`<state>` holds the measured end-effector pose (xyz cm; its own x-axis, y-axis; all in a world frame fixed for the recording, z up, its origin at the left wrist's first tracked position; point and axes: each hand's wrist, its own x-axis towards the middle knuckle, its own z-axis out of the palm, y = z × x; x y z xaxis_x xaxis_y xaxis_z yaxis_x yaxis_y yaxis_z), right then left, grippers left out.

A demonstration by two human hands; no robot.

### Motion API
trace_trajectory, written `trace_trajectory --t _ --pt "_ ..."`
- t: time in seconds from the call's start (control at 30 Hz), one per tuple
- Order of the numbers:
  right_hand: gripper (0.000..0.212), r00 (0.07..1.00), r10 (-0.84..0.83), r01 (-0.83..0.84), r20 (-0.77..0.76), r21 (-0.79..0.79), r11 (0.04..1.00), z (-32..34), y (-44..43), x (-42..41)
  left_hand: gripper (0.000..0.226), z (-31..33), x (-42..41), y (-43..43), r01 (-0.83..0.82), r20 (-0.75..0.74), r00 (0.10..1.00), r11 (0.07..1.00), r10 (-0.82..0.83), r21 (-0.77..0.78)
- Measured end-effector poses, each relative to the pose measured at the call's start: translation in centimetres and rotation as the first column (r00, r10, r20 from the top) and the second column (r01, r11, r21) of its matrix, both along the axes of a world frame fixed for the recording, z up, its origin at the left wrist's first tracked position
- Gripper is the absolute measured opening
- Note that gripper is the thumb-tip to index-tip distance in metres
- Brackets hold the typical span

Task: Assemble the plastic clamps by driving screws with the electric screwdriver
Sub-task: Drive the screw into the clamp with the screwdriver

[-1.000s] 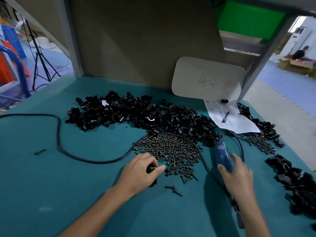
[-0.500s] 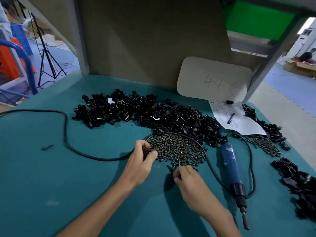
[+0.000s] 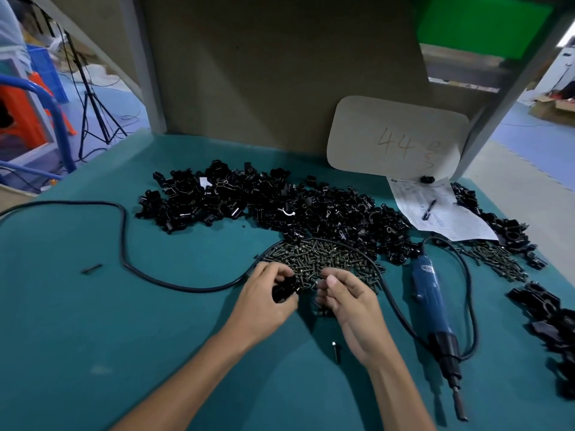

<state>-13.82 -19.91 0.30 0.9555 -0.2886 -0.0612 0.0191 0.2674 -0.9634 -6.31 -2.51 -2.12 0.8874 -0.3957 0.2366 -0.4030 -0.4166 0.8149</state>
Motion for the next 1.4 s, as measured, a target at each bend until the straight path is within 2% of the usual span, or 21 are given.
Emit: trace_trajectory --t 0.13,0.27,0.37,0.47,0.67,0.8,0.9,1.0,1.07,1.23,1.4 --pt "0.025 0.999 0.043 -0.044 0.013 0.083 0.996 -0.8 -0.8 -0.5 0.044 -0.1 0.1 -0.4 -0.041 -0.013 0.999 0.994 0.043 0.101" --pt "0.028 0.998 0.045 -0.047 0.037 0.07 0.996 -0.7 -1.1 -0.6 0.035 0.2 -0.2 -0.3 -0.138 0.115 0.984 0.99 0.134 0.028" --pt "0.028 0.998 0.046 -0.046 0.035 0.003 0.999 -0.6 -0.6 -0.6 0.034 0.3 -0.6 -0.2 -0.062 0.154 0.986 0.998 0.061 -0.001" --pt "0.021 0.999 0.045 -0.044 0.031 -0.051 0.998 -0.8 -0.2 -0.6 0.043 0.2 -1.0 -0.1 -0.019 0.176 0.984 0.999 0.012 0.038" --pt "0.013 1.0 0.003 -0.002 0.018 -0.086 0.996 -0.8 0.1 -0.6 0.044 0.2 -1.2 -0.1 0.035 0.259 0.964 0.991 -0.067 0.125" --pt "0.011 1.0 0.024 -0.023 0.002 -0.106 0.994 -0.8 0.3 -0.7 0.043 0.3 -1.4 -0.1 0.027 0.261 0.964 0.993 -0.055 0.111" --pt "0.011 1.0 0.03 -0.03 -0.001 -0.093 0.995 -0.8 0.3 -0.6 0.042 0.4 -1.3 0.0 0.022 0.197 0.98 0.998 -0.034 0.064" --pt "0.012 0.999 0.031 -0.032 -0.012 -0.081 0.996 -0.9 0.3 -0.6 0.046 0.4 -1.1 0.0 0.066 0.176 0.981 0.994 -0.08 0.085" --pt "0.014 0.999 0.03 -0.032 -0.015 -0.089 0.996 -1.0 0.3 -0.5 0.044 0.3 -1.1 0.0 0.077 0.191 0.977 0.993 -0.094 0.092" --pt "0.02 0.998 0.059 -0.06 -0.011 -0.131 0.989 -1.0 0.4 -0.5 0.024 0.2 -1.2 -0.1 0.039 0.309 0.95 0.998 -0.05 0.043" --pt "0.019 0.998 0.068 -0.07 -0.015 -0.165 0.984 -0.9 0.3 -0.6 0.027 0.6 -1.4 0.1 0.046 0.292 0.955 0.999 -0.047 0.01"
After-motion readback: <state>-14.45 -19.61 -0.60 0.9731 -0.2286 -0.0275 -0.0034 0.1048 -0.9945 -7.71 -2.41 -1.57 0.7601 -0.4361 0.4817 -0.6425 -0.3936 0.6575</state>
